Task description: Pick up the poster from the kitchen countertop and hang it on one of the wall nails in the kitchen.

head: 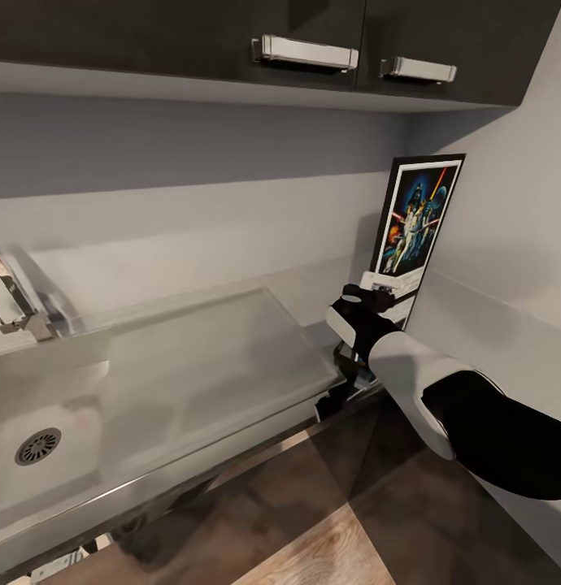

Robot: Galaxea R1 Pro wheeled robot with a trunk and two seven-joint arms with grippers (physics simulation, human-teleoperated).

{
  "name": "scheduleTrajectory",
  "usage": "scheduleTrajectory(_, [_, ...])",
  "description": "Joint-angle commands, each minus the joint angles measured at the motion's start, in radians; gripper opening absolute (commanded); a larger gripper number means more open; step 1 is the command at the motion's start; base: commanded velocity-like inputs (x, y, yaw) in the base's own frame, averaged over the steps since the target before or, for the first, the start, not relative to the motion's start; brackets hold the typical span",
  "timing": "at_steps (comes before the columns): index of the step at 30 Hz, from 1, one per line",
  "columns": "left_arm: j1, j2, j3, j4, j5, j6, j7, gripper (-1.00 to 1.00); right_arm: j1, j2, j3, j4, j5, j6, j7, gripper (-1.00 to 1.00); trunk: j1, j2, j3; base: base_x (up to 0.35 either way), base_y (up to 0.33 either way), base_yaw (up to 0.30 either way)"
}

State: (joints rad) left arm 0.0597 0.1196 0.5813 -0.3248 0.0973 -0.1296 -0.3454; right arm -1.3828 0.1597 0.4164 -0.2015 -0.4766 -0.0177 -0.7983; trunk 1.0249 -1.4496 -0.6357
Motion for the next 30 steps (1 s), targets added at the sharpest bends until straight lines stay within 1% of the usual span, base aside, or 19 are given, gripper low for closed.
scheduleTrajectory(1, [0.0,0.0,0.002,0.0,0.01,0.002,-0.007,1.0,-0.001,0.0,0.009,0.0,-0.01,-0.002,-0.004,1.0,0.0,0.0,-0.001,0.044,0.0,0.0])
scheduleTrajectory(19, [0.0,0.0,0.002,0.0,0.01,0.002,-0.007,1.0,-0.001,0.0,0.009,0.001,-0.01,-0.004,-0.004,1.0,0.0,0.0,-0.001,0.007,0.0,0.0])
scheduleTrajectory(30, [0.0,0.001,0.003,0.0,0.01,0.002,-0.007,1.0,-0.001,0.0,0.009,0.001,-0.01,-0.004,-0.004,1.0,0.0,0.0,-0.001,0.049,0.0,0.0])
